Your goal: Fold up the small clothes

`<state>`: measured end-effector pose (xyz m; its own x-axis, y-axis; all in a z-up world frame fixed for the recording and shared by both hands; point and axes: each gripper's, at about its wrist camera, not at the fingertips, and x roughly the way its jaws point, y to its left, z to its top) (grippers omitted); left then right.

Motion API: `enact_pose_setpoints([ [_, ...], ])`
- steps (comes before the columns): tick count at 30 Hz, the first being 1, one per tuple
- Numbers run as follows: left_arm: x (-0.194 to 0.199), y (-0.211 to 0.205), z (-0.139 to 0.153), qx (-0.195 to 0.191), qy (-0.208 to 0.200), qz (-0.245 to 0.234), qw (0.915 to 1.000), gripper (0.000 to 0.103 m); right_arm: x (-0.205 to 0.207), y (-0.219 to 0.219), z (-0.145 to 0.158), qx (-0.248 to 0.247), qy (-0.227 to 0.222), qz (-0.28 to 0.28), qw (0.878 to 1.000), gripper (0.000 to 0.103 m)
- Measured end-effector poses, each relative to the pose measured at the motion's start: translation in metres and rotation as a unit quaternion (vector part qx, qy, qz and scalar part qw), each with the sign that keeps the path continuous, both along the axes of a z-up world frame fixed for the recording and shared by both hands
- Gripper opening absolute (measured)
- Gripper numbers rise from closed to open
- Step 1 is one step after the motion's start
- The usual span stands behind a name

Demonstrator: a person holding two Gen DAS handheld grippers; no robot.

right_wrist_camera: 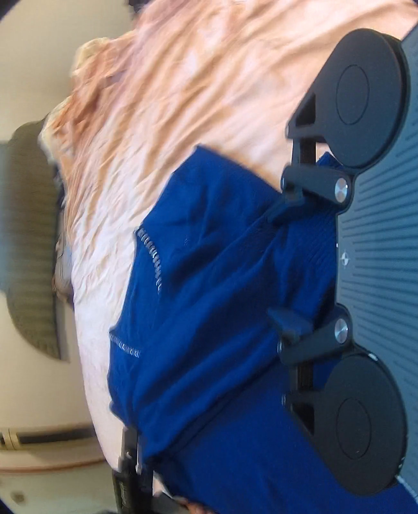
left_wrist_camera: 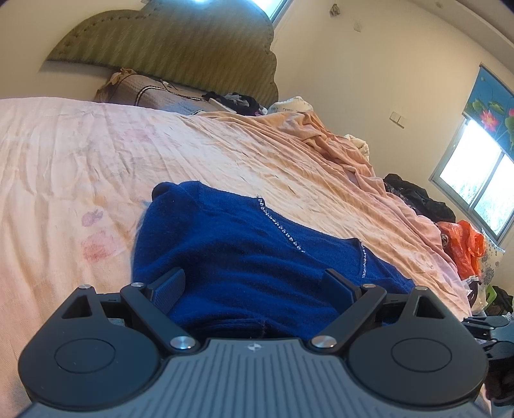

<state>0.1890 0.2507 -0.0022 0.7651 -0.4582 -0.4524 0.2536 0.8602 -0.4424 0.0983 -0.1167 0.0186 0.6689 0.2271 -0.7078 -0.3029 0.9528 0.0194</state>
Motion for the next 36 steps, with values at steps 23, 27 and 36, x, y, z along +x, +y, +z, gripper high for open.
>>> enact_pose_setpoints([
  [23, 0.173, -0.042, 0.015, 0.139, 0.119, -0.06, 0.9813, 0.101, 0.181, -0.028, -0.001, 0.015, 0.056, 0.037, 0.998, 0.065],
  [27, 0.167, -0.06, 0.011, 0.196, 0.082, -0.091, 0.9729, 0.102, 0.177, -0.025, -0.003, 0.027, 0.039, 0.073, 0.996, 0.021],
  [36, 0.158, -0.102, 0.016, 0.3, 0.009, -0.114, 0.9471, 0.008, 0.166, -0.033, 0.007, 0.062, -0.021, 0.031, 0.997, 0.007],
])
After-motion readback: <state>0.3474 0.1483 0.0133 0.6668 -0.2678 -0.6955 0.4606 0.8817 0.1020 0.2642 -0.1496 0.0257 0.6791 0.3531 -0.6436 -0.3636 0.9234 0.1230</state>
